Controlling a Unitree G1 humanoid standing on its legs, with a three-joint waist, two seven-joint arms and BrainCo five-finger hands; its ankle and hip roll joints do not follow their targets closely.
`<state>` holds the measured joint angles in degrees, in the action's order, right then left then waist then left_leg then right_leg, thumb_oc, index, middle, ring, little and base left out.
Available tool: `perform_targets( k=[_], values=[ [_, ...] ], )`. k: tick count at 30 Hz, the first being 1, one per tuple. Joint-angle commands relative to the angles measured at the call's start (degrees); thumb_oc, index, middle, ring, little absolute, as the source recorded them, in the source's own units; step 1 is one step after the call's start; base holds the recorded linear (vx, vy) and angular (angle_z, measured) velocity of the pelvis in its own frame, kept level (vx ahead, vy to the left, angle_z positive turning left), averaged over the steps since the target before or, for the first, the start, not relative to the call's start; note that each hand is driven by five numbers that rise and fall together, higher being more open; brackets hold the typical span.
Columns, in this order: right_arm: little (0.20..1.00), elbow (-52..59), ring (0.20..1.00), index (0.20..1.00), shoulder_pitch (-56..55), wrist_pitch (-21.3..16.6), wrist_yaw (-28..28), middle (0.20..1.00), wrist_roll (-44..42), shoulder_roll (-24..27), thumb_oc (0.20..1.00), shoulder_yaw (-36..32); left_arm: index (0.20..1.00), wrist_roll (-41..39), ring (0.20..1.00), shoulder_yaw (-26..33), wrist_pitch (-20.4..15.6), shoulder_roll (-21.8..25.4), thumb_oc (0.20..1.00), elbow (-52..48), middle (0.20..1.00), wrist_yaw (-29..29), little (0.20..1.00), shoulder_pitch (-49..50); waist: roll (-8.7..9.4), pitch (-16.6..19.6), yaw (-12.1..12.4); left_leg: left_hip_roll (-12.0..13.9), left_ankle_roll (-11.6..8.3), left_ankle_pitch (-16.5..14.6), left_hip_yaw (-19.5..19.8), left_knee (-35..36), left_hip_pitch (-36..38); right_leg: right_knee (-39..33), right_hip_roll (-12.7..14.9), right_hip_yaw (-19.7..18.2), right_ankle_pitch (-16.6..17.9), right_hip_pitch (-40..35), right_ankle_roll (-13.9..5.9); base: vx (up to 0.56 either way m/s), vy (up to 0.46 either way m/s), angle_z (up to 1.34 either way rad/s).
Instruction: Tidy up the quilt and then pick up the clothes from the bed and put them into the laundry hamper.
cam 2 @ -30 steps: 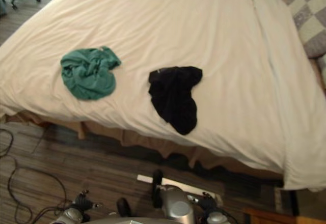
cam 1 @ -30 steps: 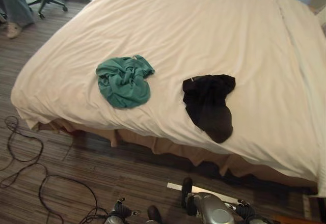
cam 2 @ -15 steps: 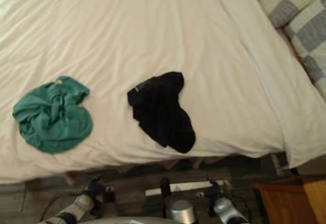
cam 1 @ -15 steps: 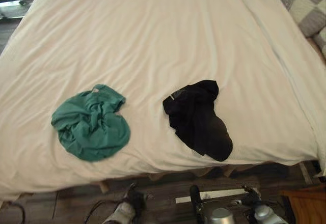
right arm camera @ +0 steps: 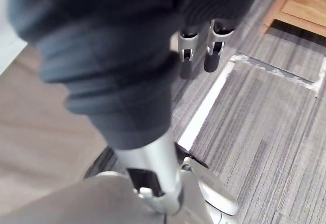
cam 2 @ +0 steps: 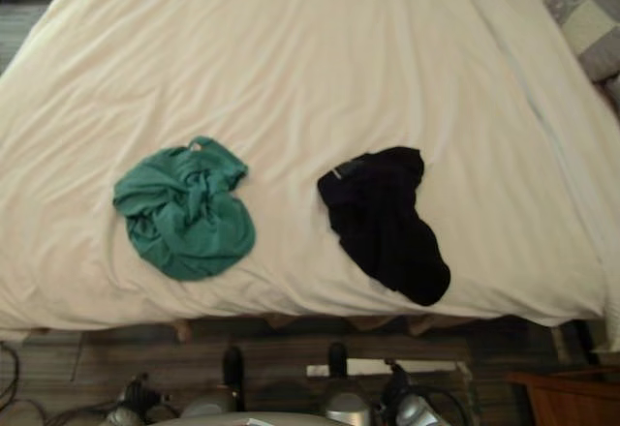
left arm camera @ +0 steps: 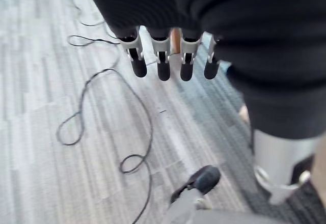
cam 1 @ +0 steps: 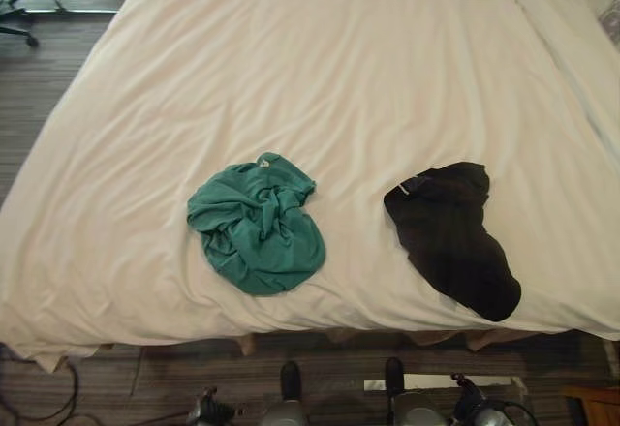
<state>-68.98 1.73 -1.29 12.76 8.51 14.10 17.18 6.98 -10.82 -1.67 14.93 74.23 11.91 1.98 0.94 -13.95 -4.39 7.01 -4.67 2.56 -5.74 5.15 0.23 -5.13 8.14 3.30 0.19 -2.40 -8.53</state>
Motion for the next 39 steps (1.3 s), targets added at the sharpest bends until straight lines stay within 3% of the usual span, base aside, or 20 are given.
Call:
perform_targets(
  k=[1,3,4,6,8,11,15,18,20,22,28,29,31,32,33,35,36,37,38,39],
  values=[
    [1.0,-1.72,1.0,1.0,-0.09,-0.8,5.13,1.0,-15.82,0.55,1.0,-10.81,1.0,-6.15,1.0,4.73,0.37,1.61,1.0,4.03,1.0,6.3,1.0,-3.65,2.08,1.76,-1.26,1.69,-2.92,-3.35,-2.55,-0.64,3.82,1.05,2.38,-1.71,-0.74,0.75,-2.56,0.13,-0.02,0.0],
    [1.0,-1.05,1.0,1.0,-1.16,-1.58,6.5,1.0,-20.2,1.35,1.0,-14.98,1.0,-7.98,1.0,6.79,0.22,2.4,1.0,4.51,1.0,7.29,1.0,-2.95,1.94,2.08,-1.54,1.94,-3.09,-3.32,-2.83,-0.31,4.35,0.77,2.44,-1.51,-0.72,0.26,-2.72,0.08,-0.019,-0.03],
    [1.0,1.31,1.0,1.0,-3.69,-2.85,8.73,1.0,-23.62,3.9,1.0,-21.08,1.0,-12.23,1.0,12.07,-1.05,5.18,1.0,2.67,1.0,9.07,1.0,-1.89,1.66,3.03,-1.93,2.41,-3.56,-3.23,-2.83,-0.15,4.7,0.13,2.7,-0.73,-0.63,-0.53,-3.2,0.08,-0.015,-0.04],
    [1.0,7.84,1.0,1.0,-5.75,-3.78,11.58,1.0,-22.58,6.91,1.0,-24.29,1.0,-14.11,1.0,15.37,-2.41,9.94,1.0,-3.2,1.0,11.23,1.0,-2.61,1.38,3.39,-2.24,2.63,-3.81,-3.04,-2.72,-0.15,4.96,0.13,2.93,-0.16,-0.58,-1.03,-3.54,0.03,-0.01,0.1],
    [1.0,19.67,1.0,1.0,-9.72,-3.28,13.16,1.0,-17.76,11.24,1.0,-28.24,1.0,-15.79,1.0,20.49,-3.61,15.1,1.0,-12.96,1.0,13.15,1.0,-0.87,1.15,3.66,-2.37,2.8,-3.88,-2.84,-2.27,-0.15,5.15,0.13,3.11,0.39,-0.49,-1.42,-3.8,0.01,0.004,0.18],
    [1.0,29.01,1.0,1.0,-10.17,-2.5,15.95,1.0,-9.38,17.93,1.0,-32.16,1.0,-15.77,1.0,25.36,-6.28,18.3,1.0,-23.81,1.0,14.62,1.0,1.61,1.04,4.13,-2.07,2.85,-3.93,-2.78,-1.98,-0.15,5.14,0.13,3.28,0.98,-0.64,-1.77,-3.89,0.02,-0.006,0.1],
    [1.0,37.41,1.0,1.0,-8.62,-1.23,17.84,1.0,2.04,25.59,1.0,-33.96,1.0,-12.86,1.0,27.74,-8.95,20.8,1.0,-37.38,1.0,18.06,1.0,0.52,1.15,4.75,-1.73,3.06,-3.97,-2.22,-1.44,-0.15,4.95,0.13,3.28,1.49,-0.25,-1.94,-3.69,0.0,-0.025,0.03],
    [1.0,43.69,1.0,1.0,-6.54,-1.42,17.74,1.0,10.85,32.34,1.0,-32.55,1.0,-9.2,1.0,26.48,-11.64,21.66,1.0,-49.7,1.0,16.11,1.0,1.7,1.27,5.05,-0.95,3.34,-4.04,-2.2,-1.19,-0.15,4.99,0.13,3.19,1.71,-0.5,-2.03,-3.52,0.01,-0.025,0.05],
    [1.0,44.87,1.0,1.0,-6.17,-1.63,17.56,1.0,11.47,33.0,1.0,-32.13,1.0,-8.53,1.0,26.38,-11.43,21.39,1.0,-51.89,1.0,15.3,1.0,2.56,1.15,5.33,-0.87,3.48,-4.15,-2.98,-1.14,-0.15,5.39,0.13,3.13,1.76,-1.24,-2.47,-3.57,0.03,-0.006,0.01],
    [1.0,47.83,1.0,1.0,-3.41,-2.08,15.84,1.0,13.17,33.4,1.0,-29.36,1.0,-1.91,1.0,22.45,-9.48,22.13,1.0,-55.01,1.0,11.84,1.0,2.79,1.07,5.31,-0.38,3.65,-4.23,-3.08,-1.1,-0.15,5.56,0.13,3.0,1.83,-1.36,-2.73,-3.41,0.01,-0.008,0.02],
    [1.0,56.01,1.0,1.0,1.6,-2.56,12.33,1.0,15.72,32.22,1.0,-22.92,1.0,7.04,1.0,14.54,-7.74,23.68,1.0,-56.72,1.0,5.62,1.0,1.17,1.17,3.55,0.26,3.83,-4.47,-3.23,-1.22,-0.15,5.48,0.13,2.77,1.98,-1.5,-2.74,-3.32,0.0,-0.002,0.01],
    [1.0,58.92,1.0,1.0,3.87,-3.69,10.2,1.0,12.85,33.28,1.0,-21.28,1.0,1.76,1.0,16.26,-7.76,37.5,1.0,-50.52,1.0,2.14,1.0,-6.45,0.64,2.99,-0.81,4.01,-4.6,-3.25,-1.83,-0.15,5.5,0.13,2.77,1.77,-1.51,-2.56,-3.64,0.0,0.0,0.0],
    [1.0,60.97,1.0,1.0,3.99,-4.09,10.37,1.0,13.16,31.32,1.0,-20.06,1.0,6.44,1.0,12.0,-7.29,35.96,1.0,-57.79,1.0,1.87,1.0,-6.18,0.59,1.94,-0.78,4.01,-4.36,-2.78,-1.64,-0.15,4.48,0.17,2.57,1.29,-0.96,-1.22,-3.52,-0.09,-0.016,-0.05],
    [1.0,61.14,1.0,1.0,4.66,-4.0,10.77,1.0,13.63,31.04,1.0,-20.0,1.0,8.18,1.0,12.27,-6.06,36.34,1.0,-62.64,1.0,1.2,1.0,-6.92,0.78,1.2,-0.79,4.09,-4.36,-2.55,-1.51,-0.15,3.68,0.22,2.38,1.05,-0.85,-0.26,-3.45,-0.18,-0.059,-0.03],
    [1.0,61.98,1.0,1.0,5.43,-4.23,11.34,1.0,12.98,29.17,1.0,-19.91,1.0,11.66,1.0,12.45,-7.37,36.57,1.0,-65.16,1.0,1.12,1.0,-7.1,0.82,0.03,-0.94,4.16,-4.44,-2.15,-1.46,-0.15,2.19,0.27,2.06,0.68,-0.64,1.42,-3.39,-0.22,-0.058,0.01],
    [1.0,63.98,1.0,1.0,6.07,-4.57,10.62,1.0,13.51,28.38,1.0,-19.18,1.0,11.74,1.0,13.69,-8.44,36.98,1.0,-65.2,1.0,2.89,1.0,-7.8,0.64,-1.35,-0.8,4.28,-4.65,-1.36,-1.41,-0.15,0.2,0.4,1.88,0.42,-0.02,3.68,-3.42,-0.2,-0.035,0.01],
    [1.0,63.17,1.0,1.0,8.41,-5.95,10.93,1.0,11.66,26.09,1.0,-14.65,1.0,12.37,1.0,9.75,-9.07,37.98,1.0,-58.25,1.0,5.53,1.0,-12.17,0.11,-2.14,-2.21,4.44,-4.88,-0.18,-2.44,-0.15,-1.92,0.6,1.7,-0.38,1.02,6.81,-3.66,-0.12,-0.001,-0.1],
    [1.0,62.76,1.0,1.0,8.78,-6.04,11.14,1.0,11.65,26.03,1.0,-14.48,1.0,12.28,1.0,9.18,-9.47,38.1,1.0,-57.31,1.0,5.73,1.0,-13.0,0.16,-2.03,-2.05,4.46,-4.88,-0.16,-2.58,-0.15,-2.13,0.62,1.68,-0.53,1.09,7.12,-3.66,-0.14,0.042,-0.25],
    [1.0,63.3,1.0,1.0,11.04,-7.05,10.21,1.0,10.75,25.96,1.0,-11.18,1.0,10.67,1.0,5.22,-7.45,41.01,1.0,-51.53,1.0,6.14,1.0,-20.54,-0.42,-2.69,-3.47,4.55,-4.89,0.29,-3.59,-0.15,-3.2,0.8,1.57,-1.37,1.84,9.04,-3.81,-0.06,0.03,-0.37],
    [1.0,63.09,1.0,1.0,11.2,-7.09,10.28,1.0,10.72,25.88,1.0,-11.39,1.0,10.54,1.0,4.34,-7.6,41.1,1.0,-50.76,1.0,6.26,1.0,-21.73,-0.37,-2.74,-3.18,4.55,-4.88,0.32,-3.63,-0.15,-3.38,0.82,1.56,-1.42,1.89,9.25,-3.81,-0.08,0.045,-0.44]
  ],
)
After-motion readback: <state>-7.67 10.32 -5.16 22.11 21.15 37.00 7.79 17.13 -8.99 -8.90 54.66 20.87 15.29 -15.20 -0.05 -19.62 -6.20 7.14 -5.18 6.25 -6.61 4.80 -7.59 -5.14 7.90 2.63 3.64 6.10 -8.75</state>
